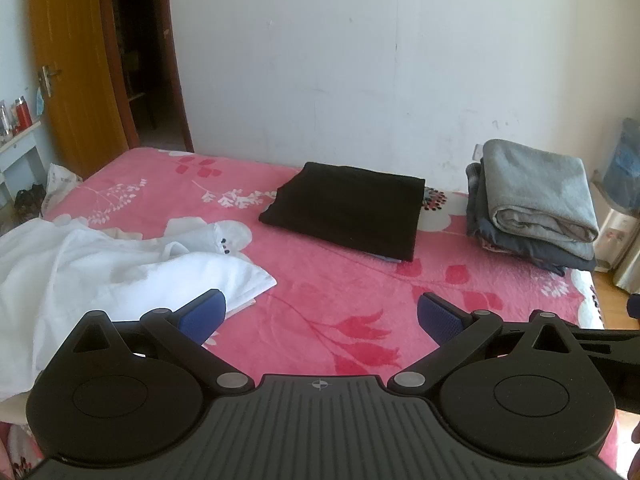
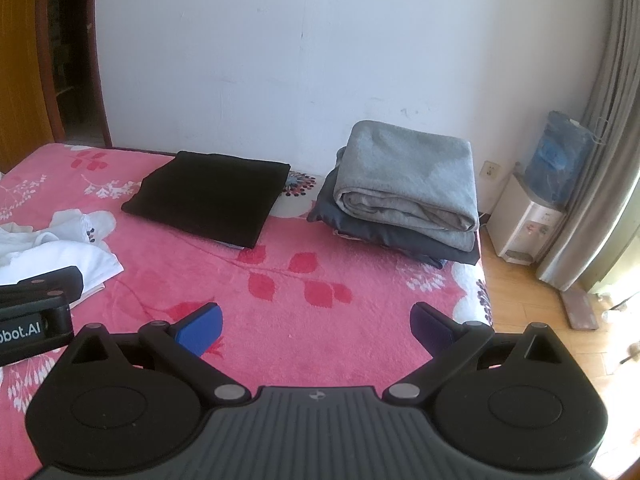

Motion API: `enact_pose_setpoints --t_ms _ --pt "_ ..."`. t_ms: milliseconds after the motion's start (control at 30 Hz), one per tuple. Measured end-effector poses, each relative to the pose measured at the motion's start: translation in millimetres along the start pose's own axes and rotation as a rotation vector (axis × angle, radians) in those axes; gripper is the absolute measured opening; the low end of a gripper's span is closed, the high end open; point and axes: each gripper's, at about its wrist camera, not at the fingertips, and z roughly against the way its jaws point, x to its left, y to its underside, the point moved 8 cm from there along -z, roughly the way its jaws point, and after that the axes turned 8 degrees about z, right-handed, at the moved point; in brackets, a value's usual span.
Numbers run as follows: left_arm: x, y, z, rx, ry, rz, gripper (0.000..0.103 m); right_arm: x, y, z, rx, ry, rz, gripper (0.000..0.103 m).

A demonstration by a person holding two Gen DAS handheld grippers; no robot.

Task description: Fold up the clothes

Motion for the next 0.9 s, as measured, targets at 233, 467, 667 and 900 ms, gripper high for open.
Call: enact_pose_setpoints --t_ms 233,467,667,900 --pt "-2.3 1.1 -1.0 0.002 0.001 -0.002 0.103 -1.6 1.9 -1.4 0.004 0.004 0.0 0.102" --pt "-2.4 1.2 -1.5 0.003 -0.001 0.001 0.103 -3.2 2.6 -2.2 0.007 0.005 -0.002 0.102" --pt "-2.5 1.9 -2.7 0.007 -0.002 0.0 0.103 -2.8 4.0 -2.9 0.01 0.005 0.0 0.102" --pt "-2.8 2.5 -3.9 0.008 -0.003 0.0 0.103 -4.4 4.6 -4.8 0.015 0.007 -0.004 0.102"
